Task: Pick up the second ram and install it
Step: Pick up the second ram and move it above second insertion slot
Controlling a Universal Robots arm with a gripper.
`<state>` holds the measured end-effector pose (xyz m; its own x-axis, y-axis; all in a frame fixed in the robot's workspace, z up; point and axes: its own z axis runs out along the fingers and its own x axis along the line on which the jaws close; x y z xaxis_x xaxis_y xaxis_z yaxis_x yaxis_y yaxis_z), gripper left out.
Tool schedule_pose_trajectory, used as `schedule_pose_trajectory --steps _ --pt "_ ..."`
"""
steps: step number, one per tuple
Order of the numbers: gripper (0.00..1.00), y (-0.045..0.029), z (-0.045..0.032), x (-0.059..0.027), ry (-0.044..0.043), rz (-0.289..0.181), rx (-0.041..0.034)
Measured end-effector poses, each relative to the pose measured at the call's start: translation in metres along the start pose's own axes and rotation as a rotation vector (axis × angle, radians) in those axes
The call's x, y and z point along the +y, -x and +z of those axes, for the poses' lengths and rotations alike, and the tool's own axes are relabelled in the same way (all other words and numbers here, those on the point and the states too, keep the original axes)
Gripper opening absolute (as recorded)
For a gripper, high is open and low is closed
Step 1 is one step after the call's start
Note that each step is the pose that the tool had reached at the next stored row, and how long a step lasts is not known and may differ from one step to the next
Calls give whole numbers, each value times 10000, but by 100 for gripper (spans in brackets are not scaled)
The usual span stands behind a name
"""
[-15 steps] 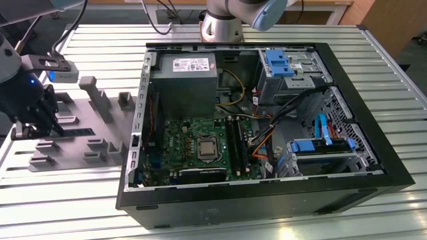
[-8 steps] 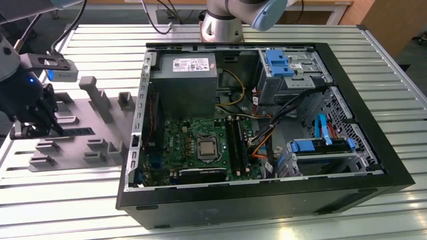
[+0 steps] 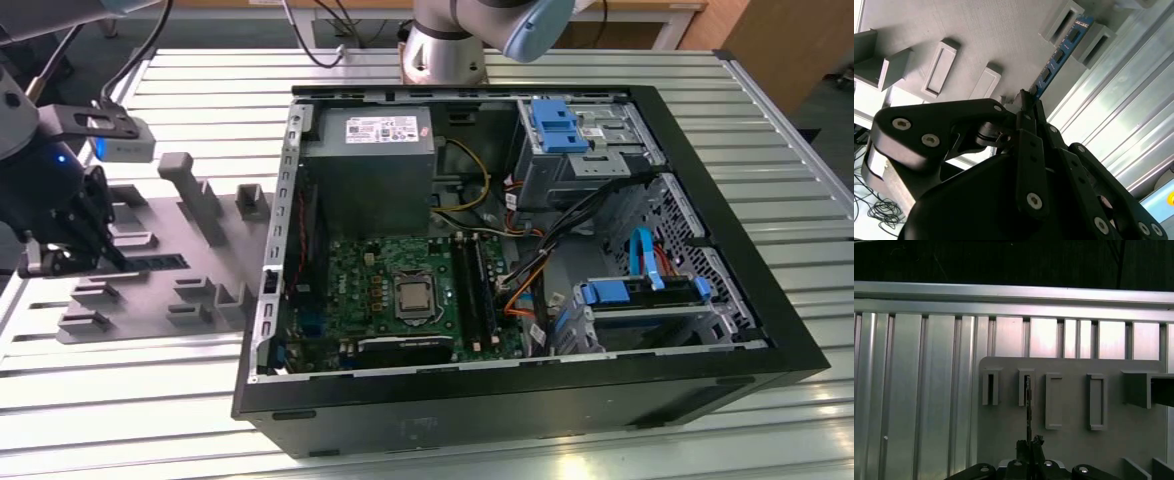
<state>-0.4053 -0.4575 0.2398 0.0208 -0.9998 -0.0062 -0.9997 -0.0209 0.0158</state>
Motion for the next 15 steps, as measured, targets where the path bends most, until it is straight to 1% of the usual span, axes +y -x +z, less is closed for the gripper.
schedule_pose_trajectory --steps 15 --pt "14 0 -47 1 1 0 1"
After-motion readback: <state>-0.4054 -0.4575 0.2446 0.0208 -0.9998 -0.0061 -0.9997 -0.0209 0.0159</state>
